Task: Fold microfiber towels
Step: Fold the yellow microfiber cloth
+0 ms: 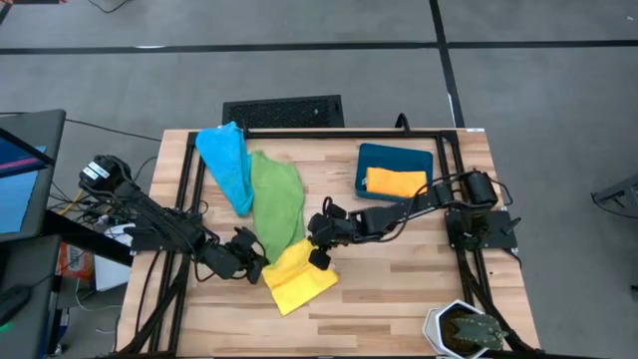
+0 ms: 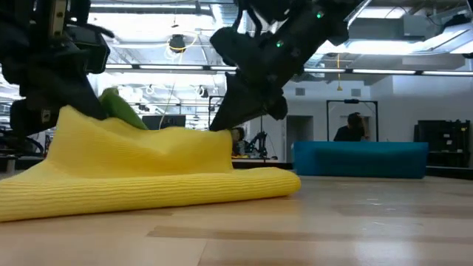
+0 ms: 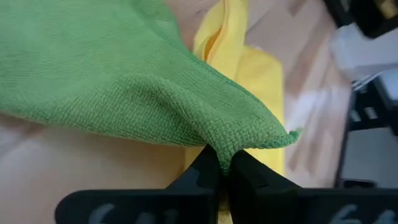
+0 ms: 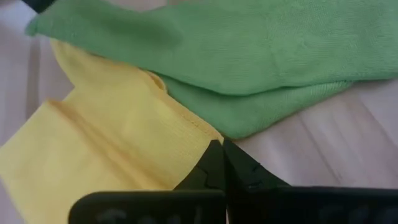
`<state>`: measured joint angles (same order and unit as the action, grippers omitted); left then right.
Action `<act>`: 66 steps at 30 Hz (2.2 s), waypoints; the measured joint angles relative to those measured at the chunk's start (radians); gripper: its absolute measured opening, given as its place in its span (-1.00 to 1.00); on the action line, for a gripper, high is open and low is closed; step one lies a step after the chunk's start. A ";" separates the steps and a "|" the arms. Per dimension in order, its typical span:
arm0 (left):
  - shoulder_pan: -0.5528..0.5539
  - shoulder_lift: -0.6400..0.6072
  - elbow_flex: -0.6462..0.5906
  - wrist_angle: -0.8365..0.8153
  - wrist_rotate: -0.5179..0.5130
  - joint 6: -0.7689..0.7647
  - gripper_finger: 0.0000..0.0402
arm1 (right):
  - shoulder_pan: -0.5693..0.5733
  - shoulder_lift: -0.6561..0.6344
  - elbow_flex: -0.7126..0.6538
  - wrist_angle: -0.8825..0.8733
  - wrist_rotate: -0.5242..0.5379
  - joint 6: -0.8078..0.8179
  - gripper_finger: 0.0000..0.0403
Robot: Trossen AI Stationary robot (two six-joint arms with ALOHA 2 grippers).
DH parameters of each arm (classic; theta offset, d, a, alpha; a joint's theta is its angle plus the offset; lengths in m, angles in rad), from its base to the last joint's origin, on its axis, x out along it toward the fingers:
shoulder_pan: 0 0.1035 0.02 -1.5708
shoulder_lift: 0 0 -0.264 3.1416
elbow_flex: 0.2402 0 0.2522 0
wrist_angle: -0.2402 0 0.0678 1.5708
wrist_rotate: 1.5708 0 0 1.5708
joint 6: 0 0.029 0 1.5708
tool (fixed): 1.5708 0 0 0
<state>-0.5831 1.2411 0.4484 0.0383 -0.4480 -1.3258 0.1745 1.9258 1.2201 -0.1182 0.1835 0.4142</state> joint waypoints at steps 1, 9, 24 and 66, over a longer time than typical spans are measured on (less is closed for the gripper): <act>0.000 0.000 0.000 0.018 0.000 0.000 -1.00 | 0.007 -0.005 0.000 -0.011 0.001 0.001 -0.96; -0.001 0.000 0.051 0.092 0.056 0.041 -1.00 | 0.068 -0.010 0.001 -0.067 0.027 0.034 -0.96; -0.041 0.101 0.080 0.149 0.053 0.024 -0.99 | 0.158 -0.010 0.001 -0.091 0.059 0.084 -0.96; -0.086 0.398 0.251 0.275 0.258 0.084 -0.33 | 0.257 -0.015 0.001 -0.169 0.054 0.048 -0.09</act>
<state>-0.6690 1.6394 0.6994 0.3135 -0.1897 -1.2421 0.4318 1.9112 1.2215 -0.2873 0.2379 0.4626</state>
